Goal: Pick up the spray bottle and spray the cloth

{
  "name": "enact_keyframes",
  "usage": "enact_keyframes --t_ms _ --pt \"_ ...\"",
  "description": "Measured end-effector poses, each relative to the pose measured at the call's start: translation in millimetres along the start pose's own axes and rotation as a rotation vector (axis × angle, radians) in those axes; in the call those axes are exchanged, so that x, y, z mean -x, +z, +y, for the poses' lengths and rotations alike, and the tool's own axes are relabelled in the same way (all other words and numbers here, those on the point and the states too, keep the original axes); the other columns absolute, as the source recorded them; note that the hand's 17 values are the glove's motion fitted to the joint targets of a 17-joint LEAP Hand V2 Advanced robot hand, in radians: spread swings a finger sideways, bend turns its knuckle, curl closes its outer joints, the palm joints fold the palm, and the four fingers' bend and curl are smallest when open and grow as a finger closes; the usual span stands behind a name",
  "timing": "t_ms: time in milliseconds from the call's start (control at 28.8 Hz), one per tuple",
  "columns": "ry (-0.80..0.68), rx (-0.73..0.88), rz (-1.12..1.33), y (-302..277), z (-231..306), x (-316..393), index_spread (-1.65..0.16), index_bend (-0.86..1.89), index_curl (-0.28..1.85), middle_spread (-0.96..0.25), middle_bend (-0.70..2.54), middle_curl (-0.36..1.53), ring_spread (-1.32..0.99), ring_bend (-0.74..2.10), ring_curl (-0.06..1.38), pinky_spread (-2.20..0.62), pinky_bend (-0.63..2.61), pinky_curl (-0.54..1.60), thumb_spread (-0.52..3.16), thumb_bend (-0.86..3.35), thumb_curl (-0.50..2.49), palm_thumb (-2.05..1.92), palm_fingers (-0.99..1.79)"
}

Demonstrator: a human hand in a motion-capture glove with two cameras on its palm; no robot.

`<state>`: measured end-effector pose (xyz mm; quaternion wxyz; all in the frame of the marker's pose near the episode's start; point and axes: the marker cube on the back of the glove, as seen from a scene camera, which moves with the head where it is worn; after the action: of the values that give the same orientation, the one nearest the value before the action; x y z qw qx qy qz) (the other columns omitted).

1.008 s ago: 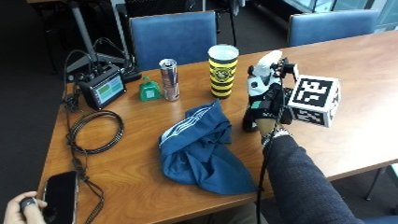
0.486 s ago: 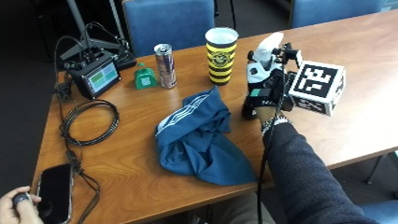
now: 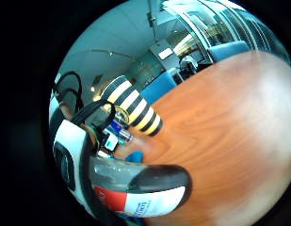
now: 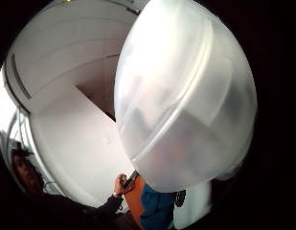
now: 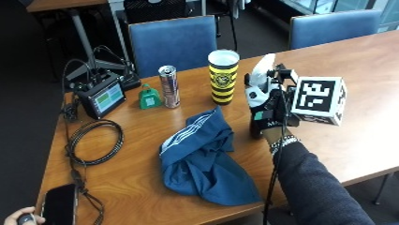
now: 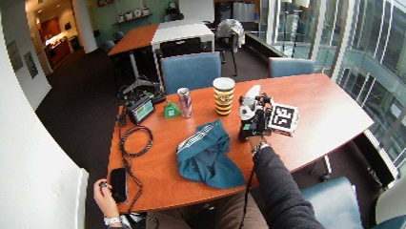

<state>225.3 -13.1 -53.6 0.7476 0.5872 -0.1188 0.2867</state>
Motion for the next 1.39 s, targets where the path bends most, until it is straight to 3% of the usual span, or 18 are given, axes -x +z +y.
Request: enact_keyframes --t_ms 625,1390 --pt "-0.683 0.219 0.51 -15 -31 62 -0.29 0.25 0.57 -0.2 0.6 0.61 -0.2 0.77 0.51 -0.32 0.59 0.43 0.69 -0.02 0.7 0.94 1.35" --pt "-1.34 0.397 0.86 28 38 110 -0.29 0.24 0.6 -0.2 0.59 0.61 -0.19 0.78 0.51 -0.31 0.59 0.42 0.7 -0.03 0.73 0.93 1.35"
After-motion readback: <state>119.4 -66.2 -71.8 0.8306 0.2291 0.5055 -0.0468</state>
